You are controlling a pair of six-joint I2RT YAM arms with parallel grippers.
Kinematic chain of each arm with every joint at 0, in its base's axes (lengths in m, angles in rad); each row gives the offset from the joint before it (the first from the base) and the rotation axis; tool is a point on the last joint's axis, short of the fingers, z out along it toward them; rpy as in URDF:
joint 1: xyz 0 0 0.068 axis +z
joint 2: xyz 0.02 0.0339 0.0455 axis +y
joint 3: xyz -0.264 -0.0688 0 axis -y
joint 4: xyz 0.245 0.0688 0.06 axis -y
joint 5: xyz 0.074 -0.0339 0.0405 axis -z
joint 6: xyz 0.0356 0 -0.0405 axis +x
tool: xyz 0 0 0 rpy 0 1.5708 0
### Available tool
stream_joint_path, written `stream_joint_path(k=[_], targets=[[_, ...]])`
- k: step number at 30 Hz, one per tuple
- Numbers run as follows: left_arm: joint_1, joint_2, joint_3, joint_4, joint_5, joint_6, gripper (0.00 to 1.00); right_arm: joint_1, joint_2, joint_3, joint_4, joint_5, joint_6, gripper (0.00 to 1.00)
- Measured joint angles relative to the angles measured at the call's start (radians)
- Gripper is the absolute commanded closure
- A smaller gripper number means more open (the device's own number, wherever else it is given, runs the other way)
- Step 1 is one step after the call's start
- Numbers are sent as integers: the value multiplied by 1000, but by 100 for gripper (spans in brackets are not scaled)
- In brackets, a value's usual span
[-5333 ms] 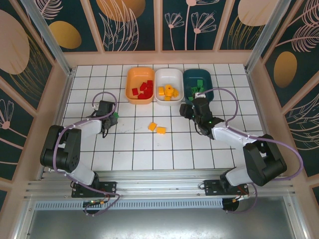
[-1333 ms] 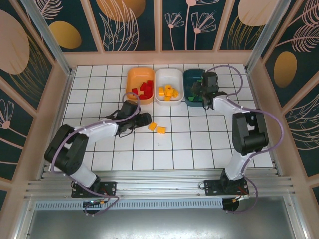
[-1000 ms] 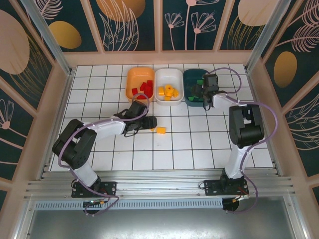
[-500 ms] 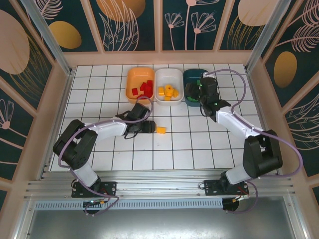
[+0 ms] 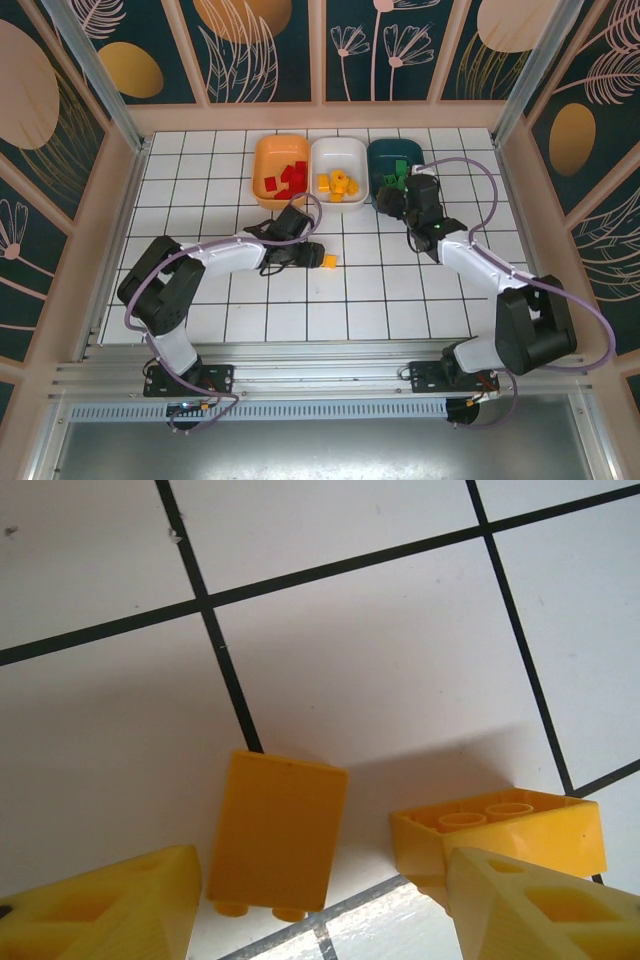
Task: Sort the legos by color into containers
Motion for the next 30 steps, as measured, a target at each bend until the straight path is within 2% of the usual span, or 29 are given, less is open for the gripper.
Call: stream_joint_path(k=[7, 17, 25, 30], targets=[[-11, 9, 14, -8, 2, 11, 29, 0, -14, -14, 5, 0, 0, 24], [-11, -14, 30, -53, -69, 56, 27, 0, -14, -39, 11, -1, 0, 24], [-10, -14, 45, -53, -79, 71, 34, 0, -15, -57, 18, -8, 0, 24], [-10, 0, 51, -53, -75, 82, 35, 0, -16, -62, 19, -9, 0, 24]])
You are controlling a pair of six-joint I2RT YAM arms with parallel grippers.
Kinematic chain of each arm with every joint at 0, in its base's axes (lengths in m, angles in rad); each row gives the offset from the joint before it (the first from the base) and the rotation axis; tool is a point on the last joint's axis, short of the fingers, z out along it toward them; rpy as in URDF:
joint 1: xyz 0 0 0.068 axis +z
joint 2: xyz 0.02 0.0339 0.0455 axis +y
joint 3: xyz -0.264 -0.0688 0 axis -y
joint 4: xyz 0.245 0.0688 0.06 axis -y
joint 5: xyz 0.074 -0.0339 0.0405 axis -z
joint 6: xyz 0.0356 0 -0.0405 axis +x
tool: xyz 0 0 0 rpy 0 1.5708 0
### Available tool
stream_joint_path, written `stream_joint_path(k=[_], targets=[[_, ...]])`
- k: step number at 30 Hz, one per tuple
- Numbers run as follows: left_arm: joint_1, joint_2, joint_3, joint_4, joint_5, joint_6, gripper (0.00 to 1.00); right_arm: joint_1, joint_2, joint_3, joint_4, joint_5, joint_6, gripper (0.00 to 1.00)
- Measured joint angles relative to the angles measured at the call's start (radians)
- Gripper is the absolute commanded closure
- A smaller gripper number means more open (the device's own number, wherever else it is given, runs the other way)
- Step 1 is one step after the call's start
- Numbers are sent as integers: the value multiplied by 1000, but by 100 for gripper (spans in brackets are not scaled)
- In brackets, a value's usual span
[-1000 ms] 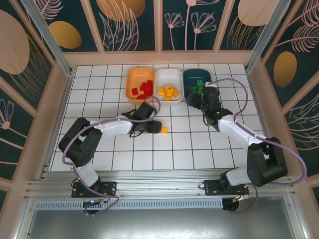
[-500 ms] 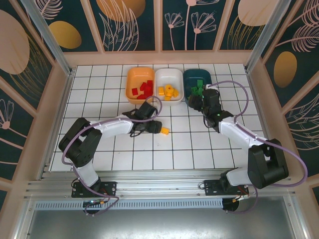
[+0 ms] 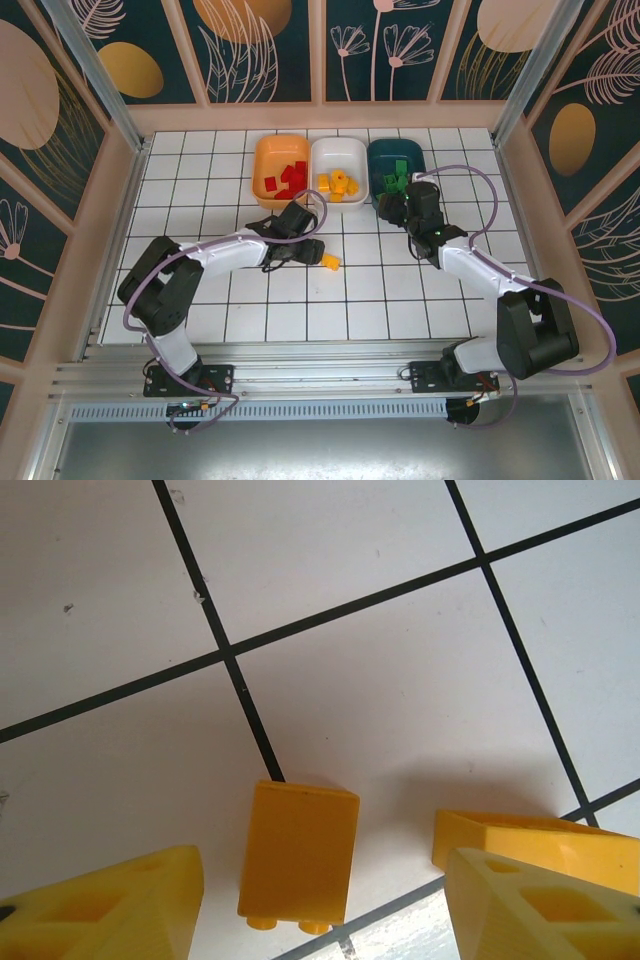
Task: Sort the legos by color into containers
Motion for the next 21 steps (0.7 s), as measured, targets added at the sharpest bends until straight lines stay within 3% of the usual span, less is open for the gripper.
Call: stream_joint_path(k=[7, 12, 21], targets=[[1, 56, 4, -1, -3, 4, 38, 0, -11, -7, 0, 0, 0, 24], [3, 68, 4, 0, -5, 9, 53, 1, -18, -7, 0, 0, 0, 24], [3, 86, 8, -1, -2, 10, 63, 3, -39, -12, 0, 0, 0, 24]])
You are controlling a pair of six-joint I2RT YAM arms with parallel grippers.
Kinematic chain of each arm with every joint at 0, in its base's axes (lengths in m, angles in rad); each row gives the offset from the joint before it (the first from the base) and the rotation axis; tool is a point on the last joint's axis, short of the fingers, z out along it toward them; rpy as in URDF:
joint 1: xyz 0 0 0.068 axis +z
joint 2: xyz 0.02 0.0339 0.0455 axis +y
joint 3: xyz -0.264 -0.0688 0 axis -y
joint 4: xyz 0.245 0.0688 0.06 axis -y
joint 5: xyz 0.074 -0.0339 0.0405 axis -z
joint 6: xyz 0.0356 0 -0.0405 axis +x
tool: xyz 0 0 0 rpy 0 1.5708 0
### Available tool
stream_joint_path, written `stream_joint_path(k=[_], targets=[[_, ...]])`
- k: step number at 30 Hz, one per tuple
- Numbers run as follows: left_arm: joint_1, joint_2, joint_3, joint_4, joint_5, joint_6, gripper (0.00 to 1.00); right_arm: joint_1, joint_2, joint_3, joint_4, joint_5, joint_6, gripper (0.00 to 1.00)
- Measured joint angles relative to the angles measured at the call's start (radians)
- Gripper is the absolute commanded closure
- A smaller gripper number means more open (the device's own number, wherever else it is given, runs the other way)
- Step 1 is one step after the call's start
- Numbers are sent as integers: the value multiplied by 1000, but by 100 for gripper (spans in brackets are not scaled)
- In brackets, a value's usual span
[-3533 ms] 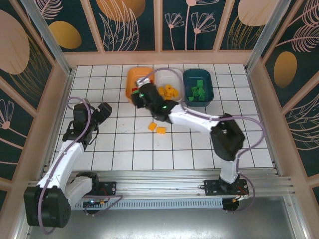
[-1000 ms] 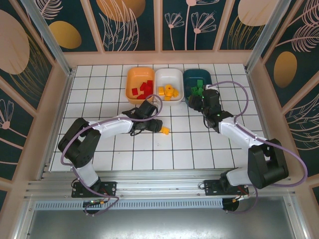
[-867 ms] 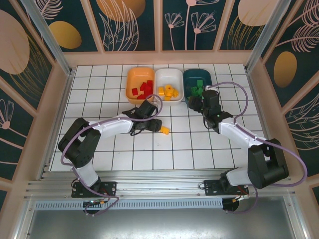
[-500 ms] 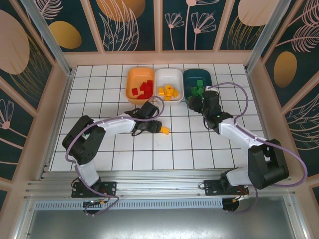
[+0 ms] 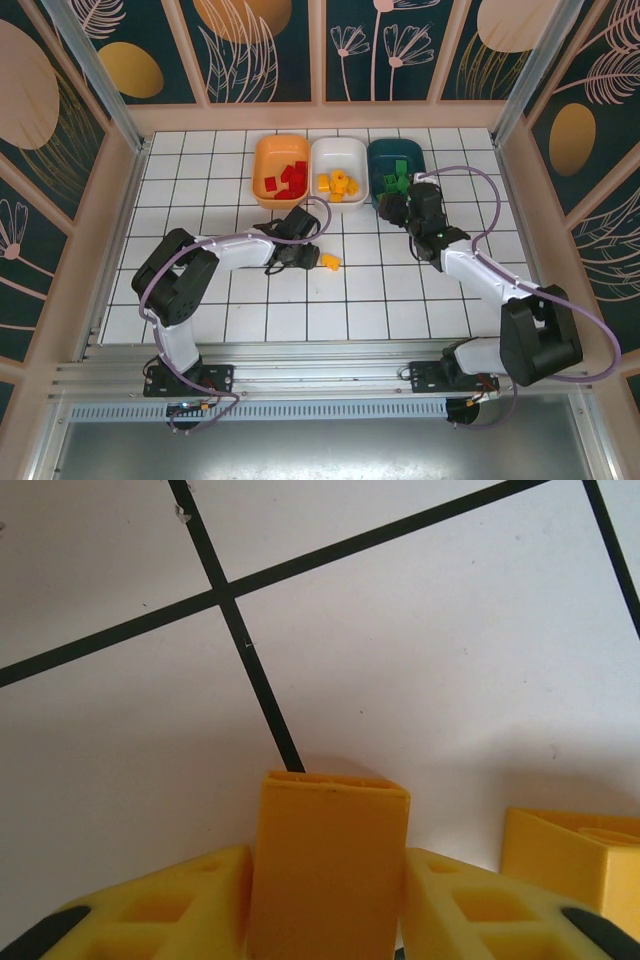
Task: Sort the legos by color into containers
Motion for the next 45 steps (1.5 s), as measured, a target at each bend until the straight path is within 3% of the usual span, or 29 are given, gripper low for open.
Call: stream_joint_path(k=[6, 16, 22, 28, 35, 45], targets=[[0, 4, 20, 0, 1, 5, 73, 0, -17, -6, 0, 0, 0, 24], [7, 2, 185, -57, -15, 4, 76, 0, -24, -12, 1, 0, 0, 25], [82, 74, 475, -74, 3, -19, 77, 0, -25, -14, 7, -3, 1, 25], [149, 323, 865, -134, 26, -22, 78, 0, -25, -25, 14, -21, 4, 25], [150, 537, 1107, -255, 33, -27, 75, 3, -41, -25, 15, -30, 4, 25], [150, 589, 1171, -302, 59, -38, 61, 11, -43, -25, 15, -45, 4, 25]])
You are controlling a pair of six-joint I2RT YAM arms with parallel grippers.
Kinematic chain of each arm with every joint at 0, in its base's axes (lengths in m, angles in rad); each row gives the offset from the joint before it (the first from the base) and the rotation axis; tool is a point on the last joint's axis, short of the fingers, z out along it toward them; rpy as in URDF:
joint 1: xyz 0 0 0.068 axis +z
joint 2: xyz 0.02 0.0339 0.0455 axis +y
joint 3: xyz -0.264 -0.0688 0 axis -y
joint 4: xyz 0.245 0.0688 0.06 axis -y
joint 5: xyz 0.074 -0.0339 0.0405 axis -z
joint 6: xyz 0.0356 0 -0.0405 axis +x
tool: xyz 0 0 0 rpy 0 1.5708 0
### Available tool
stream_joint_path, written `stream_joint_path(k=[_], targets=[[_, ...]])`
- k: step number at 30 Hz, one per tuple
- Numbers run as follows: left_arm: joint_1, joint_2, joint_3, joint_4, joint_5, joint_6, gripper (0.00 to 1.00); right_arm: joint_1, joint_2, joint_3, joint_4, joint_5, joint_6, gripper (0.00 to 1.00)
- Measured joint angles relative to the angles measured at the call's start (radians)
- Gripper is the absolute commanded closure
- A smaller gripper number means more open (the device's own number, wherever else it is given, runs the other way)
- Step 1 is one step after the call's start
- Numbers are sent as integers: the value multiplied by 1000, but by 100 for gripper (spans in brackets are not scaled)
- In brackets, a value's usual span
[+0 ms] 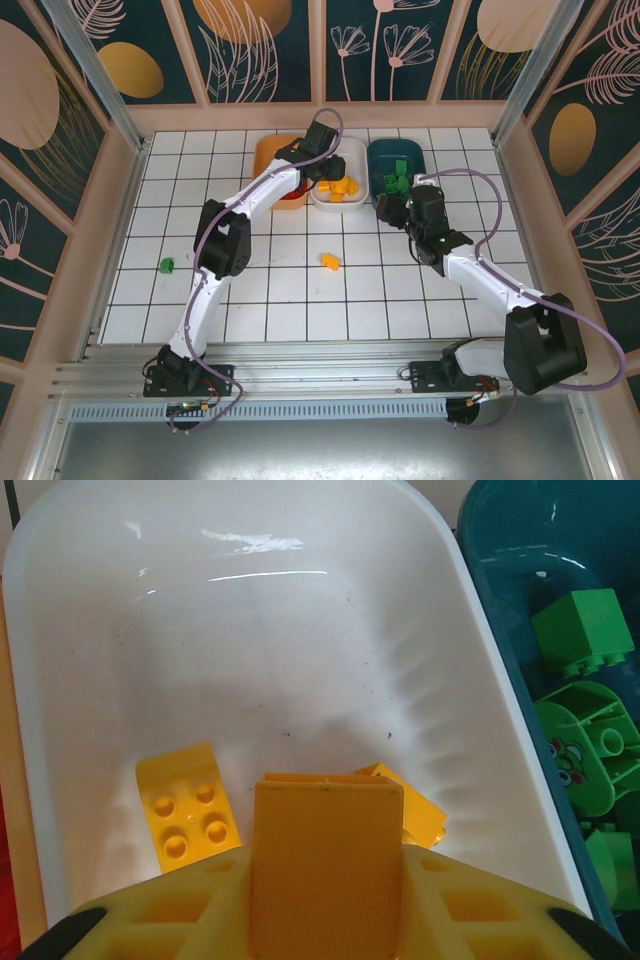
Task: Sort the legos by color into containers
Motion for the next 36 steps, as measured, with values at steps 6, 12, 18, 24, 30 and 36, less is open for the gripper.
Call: stream_joint_path(k=[6, 12, 18, 24, 30, 36], targets=[[0, 9, 29, -4, 21, -3, 58, 8, 0, 0, 0, 0, 0, 25], [0, 32, 63, -4, 54, -14, 60, 24, -2, -6, 0, 0, 2, 25], [0, 30, 41, 8, 65, -24, 50, 55, -23, -20, -9, 0, 3, 25], [9, -186, -291, 119, 56, -62, 27, 214, -6, -11, -37, -15, -64, 22], [92, -705, -853, 386, 70, -177, 2, 423, 118, 6, -102, -22, -138, 18], [180, -1199, -1326, 573, -8, -315, 1, 489, 271, 46, -179, 40, -169, 17]])
